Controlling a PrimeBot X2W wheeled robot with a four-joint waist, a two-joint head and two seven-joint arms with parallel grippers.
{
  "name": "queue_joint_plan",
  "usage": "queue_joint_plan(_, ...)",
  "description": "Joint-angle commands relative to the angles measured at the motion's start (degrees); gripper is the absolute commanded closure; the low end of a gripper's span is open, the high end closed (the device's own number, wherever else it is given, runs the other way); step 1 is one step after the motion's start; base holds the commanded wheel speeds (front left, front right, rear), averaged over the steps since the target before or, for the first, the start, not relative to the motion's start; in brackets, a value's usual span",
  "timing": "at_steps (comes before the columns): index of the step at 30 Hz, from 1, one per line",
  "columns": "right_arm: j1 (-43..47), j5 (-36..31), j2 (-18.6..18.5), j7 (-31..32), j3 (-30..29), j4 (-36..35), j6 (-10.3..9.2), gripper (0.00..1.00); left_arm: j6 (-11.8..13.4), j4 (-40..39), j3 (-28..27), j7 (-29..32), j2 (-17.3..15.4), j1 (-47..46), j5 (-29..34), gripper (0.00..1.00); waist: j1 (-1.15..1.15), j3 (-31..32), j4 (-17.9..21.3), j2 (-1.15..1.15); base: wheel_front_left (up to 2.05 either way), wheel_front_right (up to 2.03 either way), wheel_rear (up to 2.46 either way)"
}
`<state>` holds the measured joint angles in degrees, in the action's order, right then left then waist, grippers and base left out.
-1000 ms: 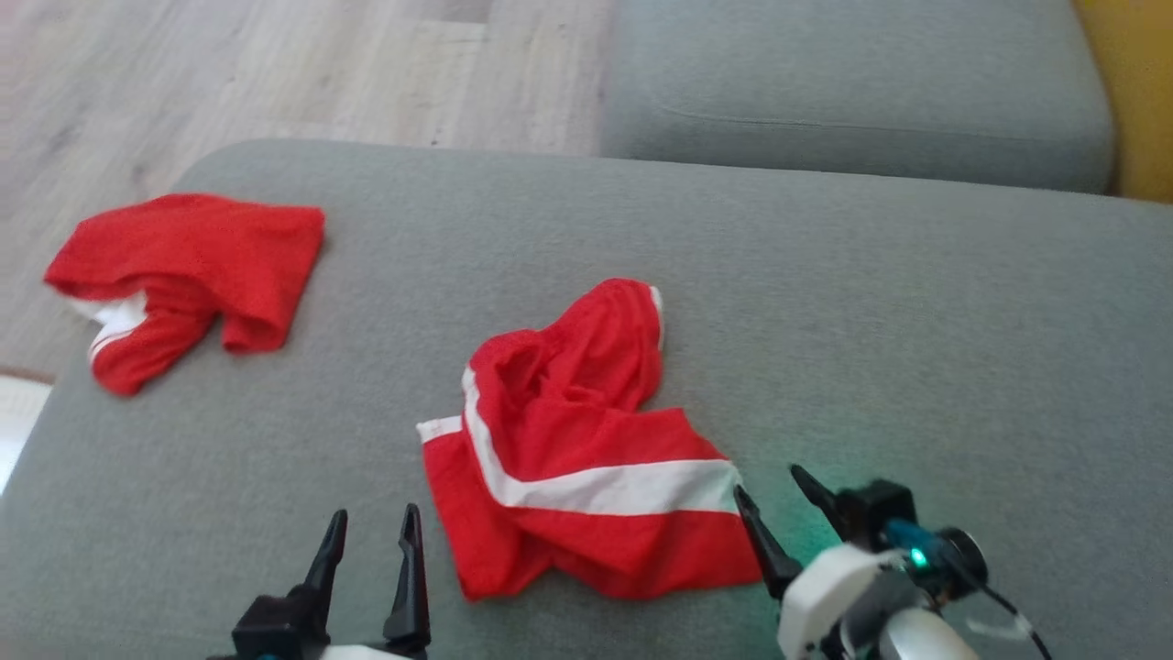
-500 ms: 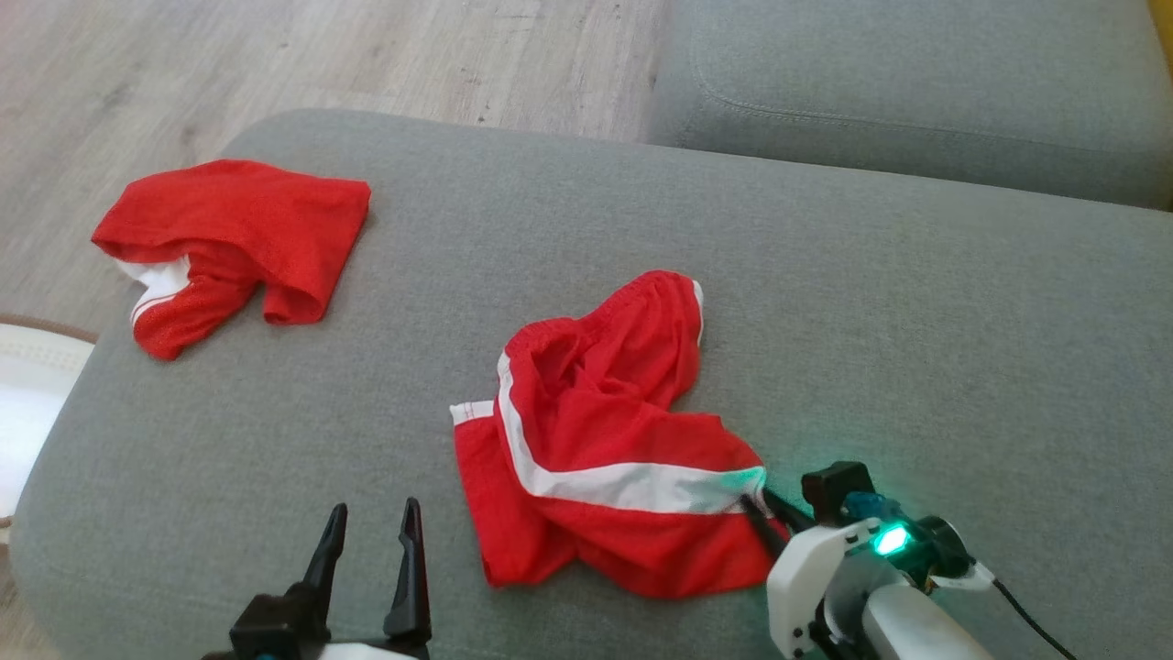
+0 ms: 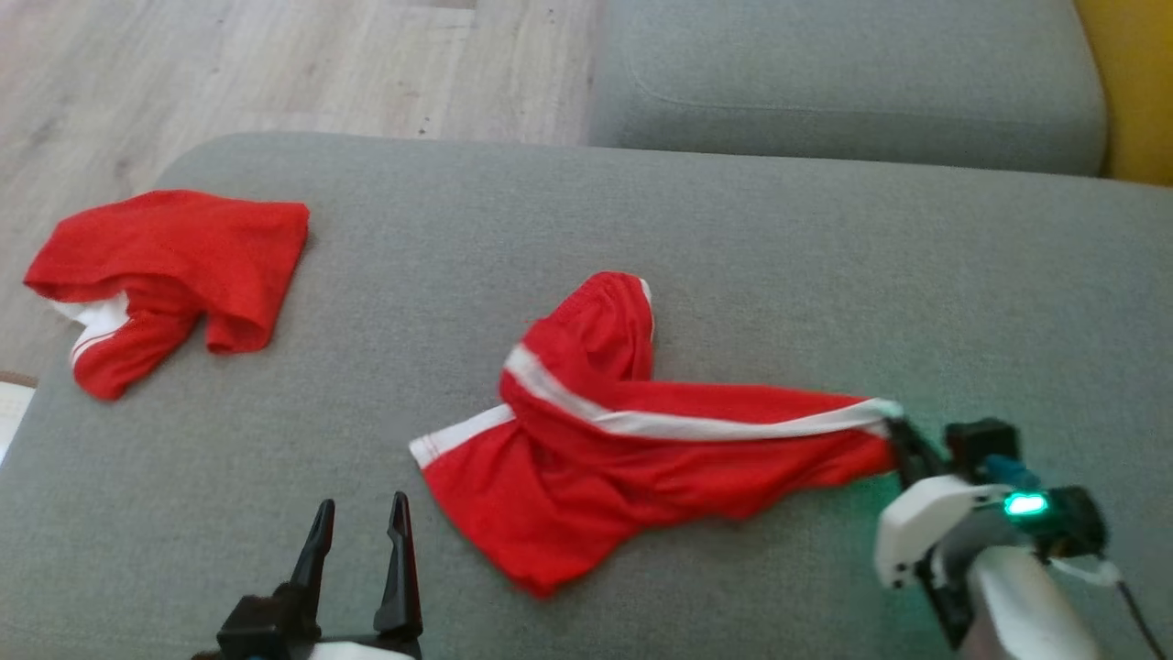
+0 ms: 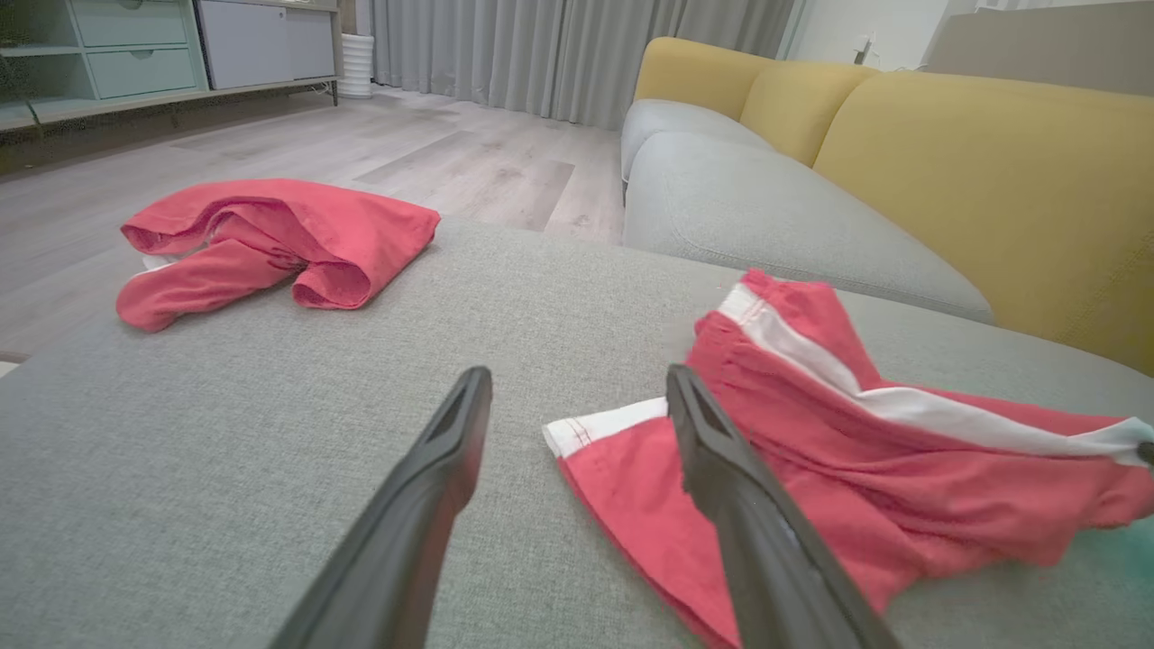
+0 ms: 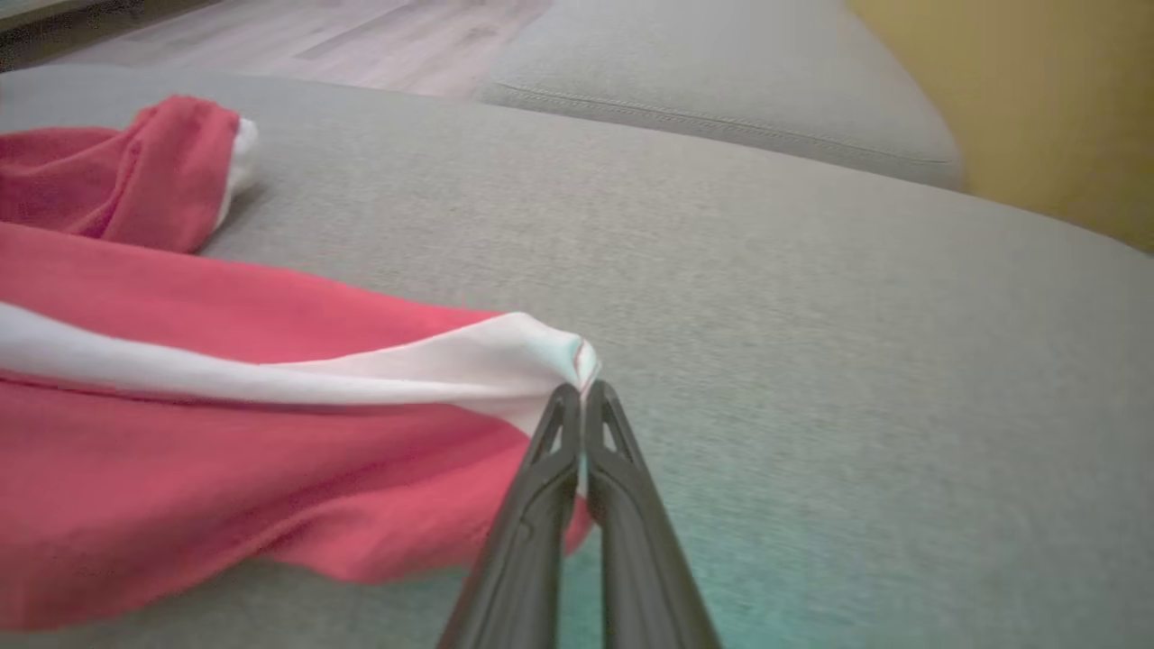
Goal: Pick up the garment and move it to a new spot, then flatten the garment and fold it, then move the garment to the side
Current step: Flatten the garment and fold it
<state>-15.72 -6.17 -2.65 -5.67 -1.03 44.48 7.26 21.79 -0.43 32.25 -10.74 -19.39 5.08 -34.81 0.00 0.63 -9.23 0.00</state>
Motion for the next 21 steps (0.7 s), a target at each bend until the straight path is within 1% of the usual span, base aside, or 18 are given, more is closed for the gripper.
queue_joint_plan(1,-1.5,-1.2,-0.2,-1.0,-0.3,-2.2,0.23,1.0,0.5,-2.1,-2.3,-0.6,-1.0,-1.8,-0.3,0.0,0.0,-0.4,0.4,0.0,0.0,0.0,0.0)
queue_joint_plan(5,-0.4,-4.6,-0.2,-1.6,-6.1,-3.9,0.23,1.0,0.4,-2.2,-2.1,-0.7,-0.9,-2.1,-0.3,0.0,0.0,-1.1,1.0,0.0,0.0,0.0,0.0)
queue_joint_plan(9,0.8,-4.9,-0.2,-2.1,-7.9,-4.0,0.23,1.0,0.0,-1.9,-2.0,-0.8,-0.9,-2.5,-0.3,0.0,0.0,-1.4,1.3,0.0,0.0,0.0,0.0)
queue_joint_plan(10,1.1,-4.8,-0.2,-2.4,-8.0,-3.9,0.23,0.98,-0.2,-1.8,-1.9,-0.9,-0.9,-2.6,-0.3,0.0,0.0,-1.4,1.4,0.0,0.0,0.0,0.0)
queue_joint_plan(12,1.6,-4.4,-0.2,-3.1,-7.9,-3.8,0.23,0.51,-0.5,-1.7,-1.7,-1.0,-0.8,-2.8,-0.4,0.0,0.0,-1.4,1.6,0.0,0.0,0.0,0.0)
queue_joint_plan(13,1.8,-4.0,-0.2,-3.6,-7.8,-3.7,0.23,0.0,-0.8,-1.7,-1.5,-1.0,-0.8,-3.0,-0.4,0.0,0.0,-1.3,1.7,0.0,0.0,0.0,0.0)
queue_joint_plan(17,2.6,-2.6,-0.2,-5.5,-6.9,-4.0,0.23,0.0,-1.2,-1.2,-1.2,-1.1,-0.6,-3.4,-0.4,0.0,0.0,-0.4,2.4,0.0,0.0,0.0,0.0)
queue_joint_plan(21,3.6,-0.5,-0.2,-6.7,-5.0,-6.1,0.23,0.0,-1.9,-0.9,-1.3,-1.5,-0.7,-3.6,-0.6,0.0,0.0,0.5,3.2,0.0,0.0,0.0,0.0)
